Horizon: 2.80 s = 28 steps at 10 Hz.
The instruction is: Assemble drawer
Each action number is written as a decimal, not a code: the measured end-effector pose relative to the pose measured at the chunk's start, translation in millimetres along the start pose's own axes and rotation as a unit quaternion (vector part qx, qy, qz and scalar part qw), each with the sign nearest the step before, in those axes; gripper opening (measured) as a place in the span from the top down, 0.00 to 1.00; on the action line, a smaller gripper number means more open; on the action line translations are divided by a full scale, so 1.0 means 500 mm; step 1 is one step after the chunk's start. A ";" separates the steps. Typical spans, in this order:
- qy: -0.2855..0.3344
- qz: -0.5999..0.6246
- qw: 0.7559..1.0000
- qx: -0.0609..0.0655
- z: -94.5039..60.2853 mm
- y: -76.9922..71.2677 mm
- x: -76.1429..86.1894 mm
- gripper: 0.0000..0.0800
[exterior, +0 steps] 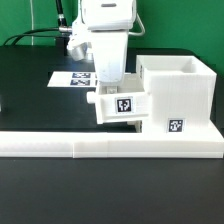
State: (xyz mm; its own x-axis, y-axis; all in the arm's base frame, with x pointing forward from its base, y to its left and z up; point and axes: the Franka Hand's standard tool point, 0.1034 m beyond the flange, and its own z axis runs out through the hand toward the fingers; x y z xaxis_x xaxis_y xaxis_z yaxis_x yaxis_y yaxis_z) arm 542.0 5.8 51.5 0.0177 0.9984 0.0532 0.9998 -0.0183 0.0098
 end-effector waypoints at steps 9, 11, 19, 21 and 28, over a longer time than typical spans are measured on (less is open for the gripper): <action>-0.017 -0.004 1.000 -0.010 -0.004 0.008 0.007 0.85; -0.019 -0.006 1.000 -0.011 -0.023 0.011 0.018 0.45; -0.046 -0.042 0.998 -0.003 -0.117 0.008 -0.047 0.19; -0.041 -0.049 0.998 -0.001 -0.115 0.007 -0.055 0.19; 0.068 -0.070 0.994 0.043 -0.050 0.003 -0.149 0.19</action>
Offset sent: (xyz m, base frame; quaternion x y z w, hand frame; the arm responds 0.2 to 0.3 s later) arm 0.0092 0.0236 -0.0043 -0.0146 -0.0143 0.0235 0.9995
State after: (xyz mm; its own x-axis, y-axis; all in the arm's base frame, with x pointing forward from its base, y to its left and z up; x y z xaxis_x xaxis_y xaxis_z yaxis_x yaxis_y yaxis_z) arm 542.1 -70.1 72.7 -0.1166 0.9744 0.1920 0.9898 0.1300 -0.0584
